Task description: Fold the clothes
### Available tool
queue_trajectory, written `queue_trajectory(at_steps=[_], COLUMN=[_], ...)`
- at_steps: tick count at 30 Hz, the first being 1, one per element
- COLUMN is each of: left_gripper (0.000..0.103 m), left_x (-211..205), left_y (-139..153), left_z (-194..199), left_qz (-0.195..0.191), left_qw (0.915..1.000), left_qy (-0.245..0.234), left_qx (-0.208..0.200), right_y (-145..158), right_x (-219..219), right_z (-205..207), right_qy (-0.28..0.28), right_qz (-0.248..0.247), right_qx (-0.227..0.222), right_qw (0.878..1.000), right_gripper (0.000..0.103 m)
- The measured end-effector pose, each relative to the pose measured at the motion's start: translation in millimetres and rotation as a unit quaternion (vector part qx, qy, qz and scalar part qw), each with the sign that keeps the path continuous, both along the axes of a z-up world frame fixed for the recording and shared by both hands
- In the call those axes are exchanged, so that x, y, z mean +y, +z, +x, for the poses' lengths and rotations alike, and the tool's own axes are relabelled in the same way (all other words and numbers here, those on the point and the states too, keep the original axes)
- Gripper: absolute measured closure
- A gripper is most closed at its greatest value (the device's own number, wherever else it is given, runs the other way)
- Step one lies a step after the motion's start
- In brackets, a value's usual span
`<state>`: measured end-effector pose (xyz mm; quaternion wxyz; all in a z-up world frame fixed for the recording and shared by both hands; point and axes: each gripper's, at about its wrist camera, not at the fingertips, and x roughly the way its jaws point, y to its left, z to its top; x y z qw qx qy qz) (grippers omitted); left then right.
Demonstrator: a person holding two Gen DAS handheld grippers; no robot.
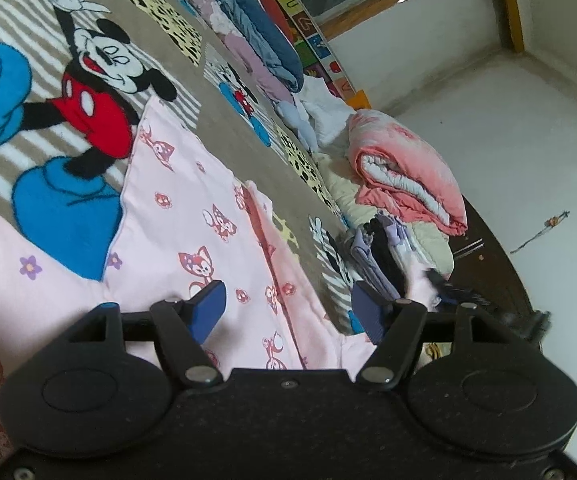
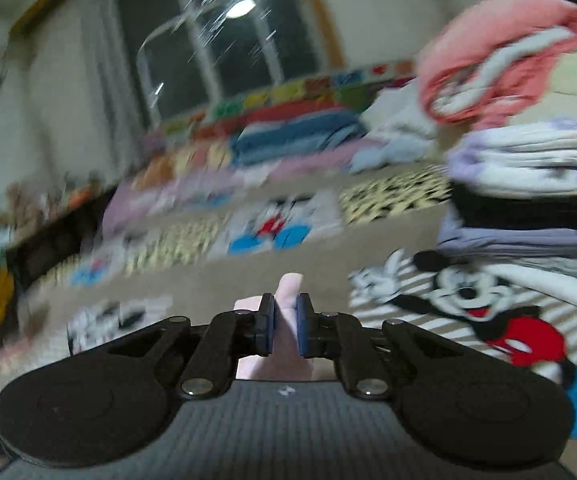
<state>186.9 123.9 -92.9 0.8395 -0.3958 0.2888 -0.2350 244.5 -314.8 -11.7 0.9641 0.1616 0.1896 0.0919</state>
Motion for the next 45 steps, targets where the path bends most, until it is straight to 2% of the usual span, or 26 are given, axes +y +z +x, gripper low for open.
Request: queue_trajectory(at_steps=[5, 11, 24, 27, 28, 30, 32, 33, 34, 36, 37, 38, 39, 40, 41, 42, 43, 45], left_gripper=[0.035, 0.035, 0.035, 0.035, 0.035, 0.035, 0.035, 0.035, 0.035, 0.035, 0.035, 0.035, 0.036, 0.039, 0.04, 0.041, 0.041, 0.049], left_x=[-9, -18, -46, -60, -68, -89, -115, -130, -146, -178, -194, -210, -226, -242, -253, -262, -269, -282], left_y=[2, 2, -3, 3, 7, 16, 23, 22, 19, 14, 11, 1, -11, -24, -35, -46, -55, -70], left_z=[-3, -7, -6, -12, -17, -33, -57, -71, -85, -113, -127, -137, -146, -155, -160, -164, -166, -167], left_qz=[0.029, 0.052, 0.107, 0.15, 0.173, 0.225, 0.285, 0.325, 0.368, 0.449, 0.488, 0.542, 0.6, 0.654, 0.688, 0.714, 0.732, 0.761], left_qw=[0.9995, 0.9982, 0.9924, 0.9841, 0.9778, 0.9588, 0.9281, 0.9058, 0.8795, 0.8179, 0.7828, 0.7369, 0.6839, 0.6265, 0.5821, 0.5417, 0.5145, 0.4721], left_qy=[-0.006, -0.015, -0.045, -0.063, -0.076, -0.104, -0.135, -0.15, -0.165, -0.194, -0.207, -0.206, -0.199, -0.191, -0.197, -0.207, -0.212, -0.207], left_qx=[-0.012, -0.026, -0.04, -0.07, -0.09, -0.138, -0.198, -0.226, -0.252, -0.303, -0.327, -0.347, -0.364, -0.379, -0.387, -0.392, -0.394, -0.395], right_y=[5, -23, -89, -103, -106, -113, -120, -125, -131, -141, -148, -155, -161, -164, -163, -161, -160, -161], right_x=[-43, -88, -132, -140, -142, -144, -146, -146, -147, -148, -148, -149, -150, -153, -155, -156, -156, -157], right_z=[-42, -80, -135, -134, -130, -118, -107, -102, -100, -97, -98, -100, -103, -104, -104, -103, -101, -98], right_qy=[-0.074, -0.149, -0.238, -0.245, -0.243, -0.234, -0.227, -0.225, -0.223, -0.219, -0.215, -0.212, -0.21, -0.208, -0.204, -0.199, -0.194, -0.187], right_qz=[0.083, 0.166, 0.254, 0.256, 0.252, 0.237, 0.228, 0.227, 0.229, 0.232, 0.236, 0.238, 0.246, 0.264, 0.271, 0.271, 0.27, 0.273], right_qx=[-0.014, 0.003, 0.033, 0.049, 0.055, 0.066, 0.076, 0.078, 0.079, 0.08, 0.079, 0.079, 0.077, 0.072, 0.068, 0.064, 0.065, 0.067], right_qw=[0.994, 0.975, 0.937, 0.934, 0.935, 0.94, 0.944, 0.944, 0.944, 0.944, 0.944, 0.945, 0.943, 0.939, 0.938, 0.94, 0.941, 0.941], right_gripper=[0.09, 0.09, 0.09, 0.09, 0.09, 0.09, 0.09, 0.09, 0.09, 0.09, 0.09, 0.09, 0.09, 0.09, 0.09, 0.09, 0.09, 0.09])
